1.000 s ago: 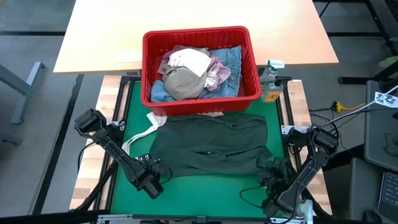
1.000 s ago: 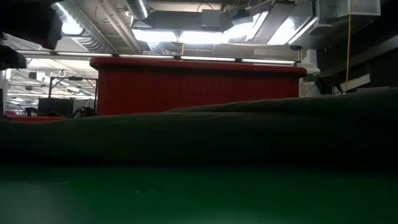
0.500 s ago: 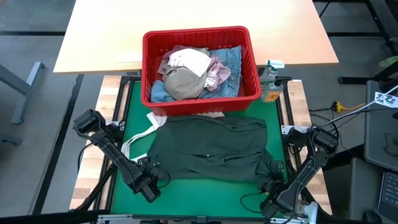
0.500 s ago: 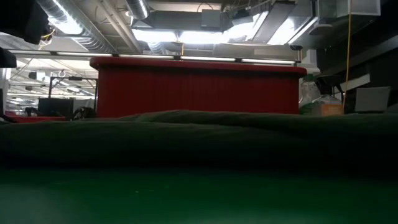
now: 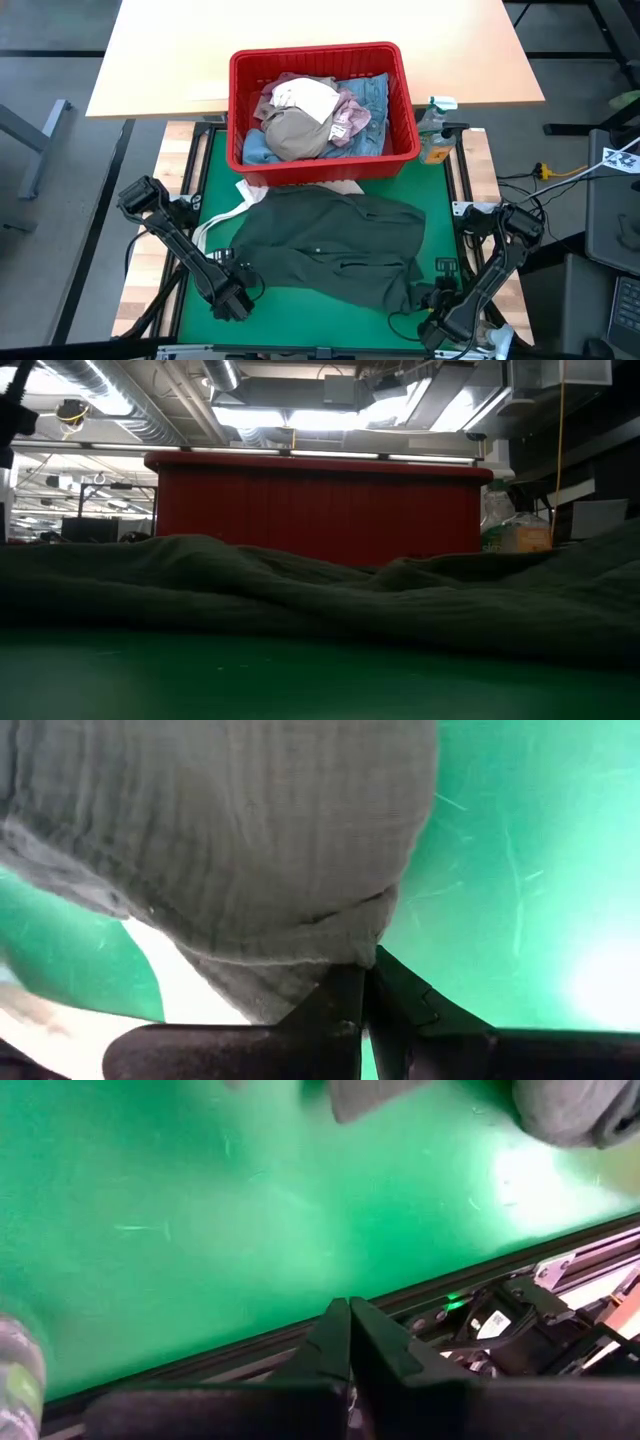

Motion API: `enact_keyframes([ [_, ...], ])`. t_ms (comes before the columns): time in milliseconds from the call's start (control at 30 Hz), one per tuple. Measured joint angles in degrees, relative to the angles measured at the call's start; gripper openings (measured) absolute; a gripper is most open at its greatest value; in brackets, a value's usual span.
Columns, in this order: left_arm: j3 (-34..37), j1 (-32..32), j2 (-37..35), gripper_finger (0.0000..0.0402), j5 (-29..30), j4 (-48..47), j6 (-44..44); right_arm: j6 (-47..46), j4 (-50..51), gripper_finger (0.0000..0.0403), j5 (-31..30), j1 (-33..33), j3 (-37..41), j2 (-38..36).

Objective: Fold laundry
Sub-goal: Fold the green shirt

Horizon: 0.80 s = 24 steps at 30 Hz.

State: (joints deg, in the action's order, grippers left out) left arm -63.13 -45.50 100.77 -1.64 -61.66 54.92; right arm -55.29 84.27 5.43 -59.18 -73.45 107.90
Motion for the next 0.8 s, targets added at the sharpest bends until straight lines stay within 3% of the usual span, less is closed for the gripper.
enact_keyframes([
  [667, 0.00, 0.35, -0.02, 0.0000, 2.79, 5.19, 0.06, -1.62, -0.68, 0.0018, 3.87, 5.65, 0.00, -0.07],
  [800, 0.00, 0.35, -0.02, 0.0000, 3.67, 5.36, 0.06, -1.66, -0.66, 0.0038, 3.61, 5.61, 0.00, -0.07],
])
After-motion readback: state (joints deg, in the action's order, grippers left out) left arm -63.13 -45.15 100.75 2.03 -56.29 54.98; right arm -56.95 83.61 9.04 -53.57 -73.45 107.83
